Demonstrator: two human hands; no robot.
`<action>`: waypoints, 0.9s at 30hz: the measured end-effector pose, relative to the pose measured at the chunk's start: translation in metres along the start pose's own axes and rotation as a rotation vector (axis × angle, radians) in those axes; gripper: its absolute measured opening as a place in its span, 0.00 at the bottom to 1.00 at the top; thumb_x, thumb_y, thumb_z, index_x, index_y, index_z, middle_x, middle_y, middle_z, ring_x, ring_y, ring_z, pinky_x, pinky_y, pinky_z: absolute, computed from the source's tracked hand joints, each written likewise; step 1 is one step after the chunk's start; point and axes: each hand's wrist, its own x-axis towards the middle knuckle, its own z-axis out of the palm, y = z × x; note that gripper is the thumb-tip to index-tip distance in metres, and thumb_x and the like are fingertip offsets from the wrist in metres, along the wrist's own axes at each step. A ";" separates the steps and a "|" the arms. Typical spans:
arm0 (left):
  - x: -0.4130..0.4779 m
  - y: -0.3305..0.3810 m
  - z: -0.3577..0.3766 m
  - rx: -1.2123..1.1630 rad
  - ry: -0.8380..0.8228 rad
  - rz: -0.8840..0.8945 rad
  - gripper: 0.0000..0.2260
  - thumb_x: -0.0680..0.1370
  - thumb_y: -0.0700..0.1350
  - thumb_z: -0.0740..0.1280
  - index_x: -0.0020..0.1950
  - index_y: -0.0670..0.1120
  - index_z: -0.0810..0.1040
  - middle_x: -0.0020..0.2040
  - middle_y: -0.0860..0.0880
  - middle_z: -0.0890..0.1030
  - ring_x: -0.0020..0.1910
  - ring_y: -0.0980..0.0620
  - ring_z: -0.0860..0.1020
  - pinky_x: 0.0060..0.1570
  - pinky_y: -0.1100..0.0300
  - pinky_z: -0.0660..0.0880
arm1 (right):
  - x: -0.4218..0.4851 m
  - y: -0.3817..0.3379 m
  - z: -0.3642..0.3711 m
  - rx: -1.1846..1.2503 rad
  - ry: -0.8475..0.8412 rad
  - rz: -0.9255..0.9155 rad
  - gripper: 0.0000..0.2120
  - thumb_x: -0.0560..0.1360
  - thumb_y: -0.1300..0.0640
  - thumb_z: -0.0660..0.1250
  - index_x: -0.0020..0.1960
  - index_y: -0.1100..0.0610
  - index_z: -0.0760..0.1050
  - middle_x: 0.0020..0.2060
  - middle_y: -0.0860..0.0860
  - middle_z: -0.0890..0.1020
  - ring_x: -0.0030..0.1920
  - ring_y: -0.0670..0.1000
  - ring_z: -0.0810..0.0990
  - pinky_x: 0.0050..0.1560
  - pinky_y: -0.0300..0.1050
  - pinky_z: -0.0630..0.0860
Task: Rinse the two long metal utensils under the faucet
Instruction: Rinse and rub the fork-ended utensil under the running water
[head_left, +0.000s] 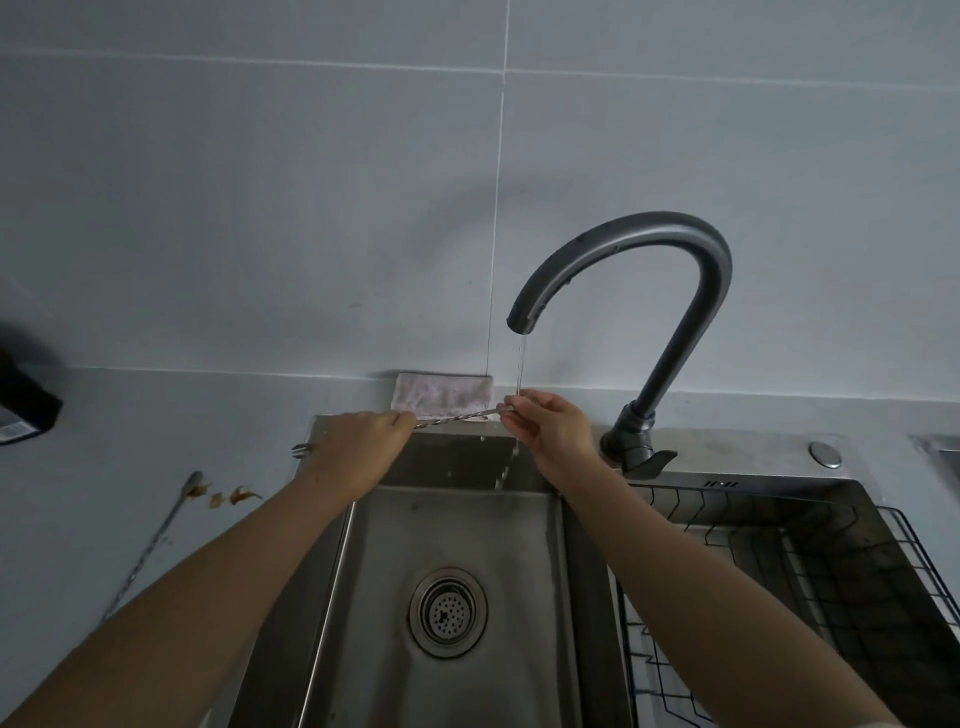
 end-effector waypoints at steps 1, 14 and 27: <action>0.000 -0.001 0.000 0.003 -0.004 0.000 0.19 0.46 0.33 0.79 0.30 0.42 0.77 0.18 0.48 0.74 0.13 0.49 0.71 0.13 0.66 0.66 | -0.001 0.001 0.001 0.022 0.005 -0.002 0.04 0.75 0.69 0.63 0.43 0.62 0.74 0.38 0.57 0.80 0.32 0.49 0.84 0.35 0.37 0.81; -0.007 -0.007 -0.002 0.008 -0.023 0.006 0.18 0.46 0.34 0.80 0.29 0.44 0.78 0.19 0.49 0.76 0.14 0.52 0.72 0.14 0.69 0.65 | -0.011 0.011 0.024 0.078 -0.054 0.036 0.05 0.77 0.67 0.60 0.45 0.63 0.73 0.41 0.57 0.80 0.42 0.53 0.81 0.41 0.40 0.81; 0.021 0.010 -0.030 0.053 0.054 0.093 0.19 0.41 0.33 0.77 0.26 0.43 0.76 0.16 0.49 0.73 0.12 0.51 0.69 0.17 0.68 0.54 | -0.010 0.003 0.027 0.097 0.002 0.015 0.03 0.76 0.69 0.62 0.44 0.65 0.73 0.38 0.57 0.79 0.39 0.51 0.80 0.39 0.38 0.81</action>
